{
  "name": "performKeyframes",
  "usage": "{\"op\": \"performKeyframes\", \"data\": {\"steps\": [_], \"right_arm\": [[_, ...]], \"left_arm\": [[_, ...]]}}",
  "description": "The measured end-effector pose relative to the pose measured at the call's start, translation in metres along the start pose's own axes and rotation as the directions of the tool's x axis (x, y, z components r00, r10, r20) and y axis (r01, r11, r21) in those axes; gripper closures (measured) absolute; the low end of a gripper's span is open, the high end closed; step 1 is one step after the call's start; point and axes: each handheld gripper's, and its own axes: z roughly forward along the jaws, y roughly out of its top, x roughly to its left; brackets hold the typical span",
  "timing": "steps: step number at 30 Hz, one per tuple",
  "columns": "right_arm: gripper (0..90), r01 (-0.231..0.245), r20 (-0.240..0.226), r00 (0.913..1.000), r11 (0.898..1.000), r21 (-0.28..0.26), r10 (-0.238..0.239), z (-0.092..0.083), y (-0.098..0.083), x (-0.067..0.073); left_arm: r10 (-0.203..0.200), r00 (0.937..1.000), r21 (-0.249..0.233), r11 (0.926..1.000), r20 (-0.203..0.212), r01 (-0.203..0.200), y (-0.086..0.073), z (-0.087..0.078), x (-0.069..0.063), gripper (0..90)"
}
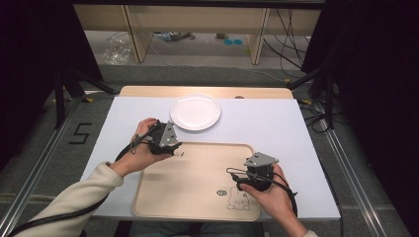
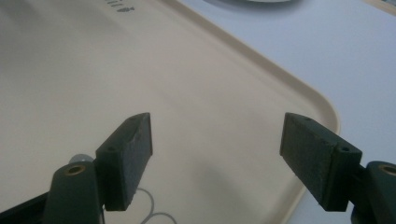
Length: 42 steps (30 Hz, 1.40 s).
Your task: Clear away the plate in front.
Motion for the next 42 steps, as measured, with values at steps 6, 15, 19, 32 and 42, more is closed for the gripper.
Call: {"op": "performKeyframes", "data": {"steps": [6,15,19,32,42], "right_arm": [[26.5,0.0,-0.002,1.0,1.0,0.006,0.0,0.0,0.0,0.0],[26.5,-0.004,-0.005,1.0,1.0,0.009,0.004,0.0,0.0,0.0],[26.6,-0.009,-0.005,0.9999,1.0,0.008,0.009,0.0,-0.001,0.0],[26.6,-0.008,-0.008,0.9999,1.0,0.005,0.008,0.001,-0.001,0.0],[26.6,-0.016,-0.01,0.9998,1.0,0.011,0.016,0.0,-0.001,0.0]], "left_arm": [[0.018,0.9998,0.023,0.9996,0.004,-0.018,0.005,0.013,0.005,28.6],[0.044,0.999,0.06,0.9973,-0.009,-0.043,0.013,0.036,0.016,29.6],[0.057,0.9983,0.072,0.9958,-0.01,-0.056,0.018,0.045,0.019,30.4],[0.162,0.9865,0.164,0.9729,0.025,-0.163,0.025,0.08,0.019,36.4],[0.222,0.9739,0.21,0.951,0.044,-0.227,0.027,0.103,0.014,42.3]]}}
